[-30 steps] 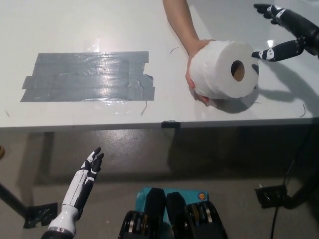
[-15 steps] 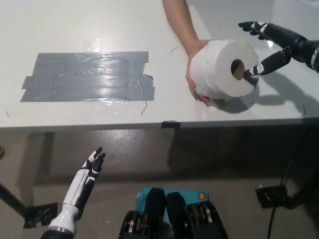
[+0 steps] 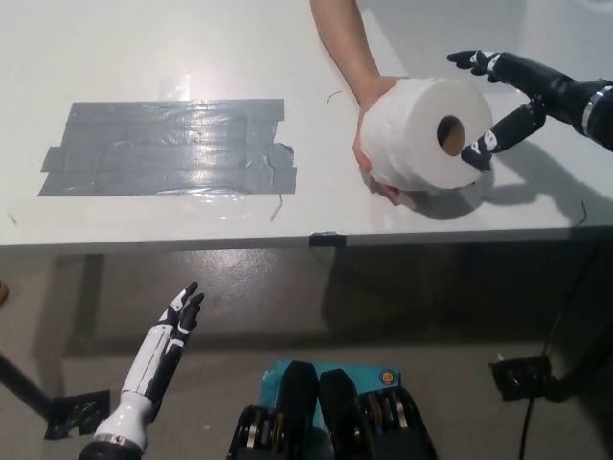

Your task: A person hands over a roll of toilet paper to the robot , and the robot inserts its right thumb into the hole in the centre to grab the roll, and then places it on the balck area on the desk.

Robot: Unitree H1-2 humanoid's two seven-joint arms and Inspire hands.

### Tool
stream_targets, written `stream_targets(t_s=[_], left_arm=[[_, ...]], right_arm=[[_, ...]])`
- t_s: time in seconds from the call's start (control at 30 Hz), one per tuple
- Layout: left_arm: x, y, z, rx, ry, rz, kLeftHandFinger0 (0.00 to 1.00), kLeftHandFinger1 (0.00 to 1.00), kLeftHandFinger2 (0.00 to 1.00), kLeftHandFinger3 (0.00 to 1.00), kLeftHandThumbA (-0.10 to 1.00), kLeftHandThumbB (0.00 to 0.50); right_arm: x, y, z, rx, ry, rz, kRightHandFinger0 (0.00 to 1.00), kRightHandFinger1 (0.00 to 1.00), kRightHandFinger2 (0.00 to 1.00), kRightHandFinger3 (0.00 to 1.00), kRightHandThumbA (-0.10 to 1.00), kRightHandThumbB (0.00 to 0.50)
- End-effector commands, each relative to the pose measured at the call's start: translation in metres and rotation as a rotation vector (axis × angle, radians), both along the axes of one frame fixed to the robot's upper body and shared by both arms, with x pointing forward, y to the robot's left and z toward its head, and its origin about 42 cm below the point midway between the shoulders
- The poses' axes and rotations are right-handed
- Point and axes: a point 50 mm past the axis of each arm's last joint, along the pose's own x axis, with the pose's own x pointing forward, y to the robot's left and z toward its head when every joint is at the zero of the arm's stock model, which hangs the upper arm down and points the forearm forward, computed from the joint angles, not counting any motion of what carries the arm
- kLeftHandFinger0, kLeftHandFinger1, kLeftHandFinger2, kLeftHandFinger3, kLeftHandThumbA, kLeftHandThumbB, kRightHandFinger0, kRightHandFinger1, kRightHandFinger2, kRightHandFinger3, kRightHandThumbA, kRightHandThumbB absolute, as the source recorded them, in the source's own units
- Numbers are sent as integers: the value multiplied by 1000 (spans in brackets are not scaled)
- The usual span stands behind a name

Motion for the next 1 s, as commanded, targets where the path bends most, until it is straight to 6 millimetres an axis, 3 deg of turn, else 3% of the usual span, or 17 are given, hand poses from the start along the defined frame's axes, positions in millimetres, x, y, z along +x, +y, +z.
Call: stream_targets(t_s=[0.0,0.53,0.73,0.87,0.97], left_arm=[[7,0,17,7,-70,-25,1000,1000,1000,1000,1000,13],[8,-1,19,27,-66,-29,978,1000,1000,1000,1000,12],[10,-1,21,27,-71,-33,970,1000,1000,1000,1000,0],[12,-1,24,33,-83,-35,965,1000,1000,1000,1000,0],[12,-1,23,33,-78,-33,960,1000,1000,1000,1000,10]], right_arm=[[5,8,47,20,-89,19,1000,1000,1000,1000,901,459],[6,3,82,105,-92,-6,1000,1000,1000,1000,833,462],[4,3,93,65,-115,-6,1000,1000,1000,1000,899,466],[5,0,100,150,-79,16,1000,1000,1000,1000,807,433],[5,-2,100,152,-79,20,1000,1000,1000,1000,815,450]])
